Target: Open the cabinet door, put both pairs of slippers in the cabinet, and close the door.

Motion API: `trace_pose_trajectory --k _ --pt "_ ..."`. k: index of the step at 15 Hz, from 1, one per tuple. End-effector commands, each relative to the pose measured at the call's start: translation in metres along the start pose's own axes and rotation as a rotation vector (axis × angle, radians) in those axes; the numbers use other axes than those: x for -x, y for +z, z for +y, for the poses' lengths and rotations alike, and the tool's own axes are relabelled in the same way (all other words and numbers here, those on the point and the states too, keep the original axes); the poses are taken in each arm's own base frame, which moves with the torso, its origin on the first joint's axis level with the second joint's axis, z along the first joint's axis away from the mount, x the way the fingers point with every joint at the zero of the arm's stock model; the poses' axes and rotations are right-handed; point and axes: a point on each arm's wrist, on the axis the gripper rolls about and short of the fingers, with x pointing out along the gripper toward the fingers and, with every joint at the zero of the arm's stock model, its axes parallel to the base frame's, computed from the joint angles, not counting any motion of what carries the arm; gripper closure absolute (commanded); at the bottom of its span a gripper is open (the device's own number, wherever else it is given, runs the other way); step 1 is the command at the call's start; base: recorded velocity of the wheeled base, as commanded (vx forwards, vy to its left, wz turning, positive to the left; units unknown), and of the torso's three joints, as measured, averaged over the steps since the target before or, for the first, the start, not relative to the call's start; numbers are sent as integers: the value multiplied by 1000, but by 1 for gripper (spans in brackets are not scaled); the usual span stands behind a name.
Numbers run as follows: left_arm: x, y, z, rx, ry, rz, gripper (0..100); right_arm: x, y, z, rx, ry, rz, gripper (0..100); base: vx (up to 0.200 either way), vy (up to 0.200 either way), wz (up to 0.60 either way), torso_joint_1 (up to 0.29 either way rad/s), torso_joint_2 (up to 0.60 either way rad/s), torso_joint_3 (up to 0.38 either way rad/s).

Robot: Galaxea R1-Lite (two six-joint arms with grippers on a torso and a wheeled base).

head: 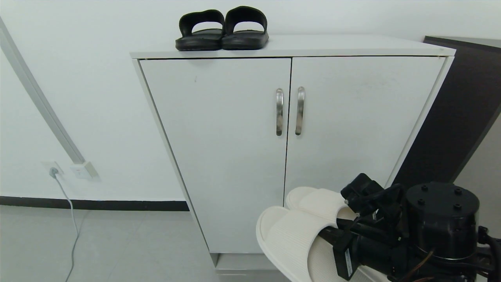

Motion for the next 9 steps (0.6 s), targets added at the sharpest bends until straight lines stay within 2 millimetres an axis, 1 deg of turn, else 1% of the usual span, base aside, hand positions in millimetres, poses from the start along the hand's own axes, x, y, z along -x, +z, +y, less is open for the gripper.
trace_pose_trajectory --k 1,4,6,8,9 --pt "-48 46 -3 35 -185 139 0 2 -2 0 2 2 6 100 0 0 0 0 0 0" --pt "-86 56 -9 49 -403 156 0 2 -3 3 5 19 8 100 0 0 0 0 0 0" --pt "-109 64 -12 56 -500 161 0 2 -3 5 6 26 8 100 0 0 0 0 0 0" --pt "-142 78 -21 60 -602 167 0 1 -4 6 8 32 13 100 0 0 0 0 0 0" --pt "-153 83 -26 60 -628 163 0 1 -4 7 9 33 16 100 0 0 0 0 0 0"
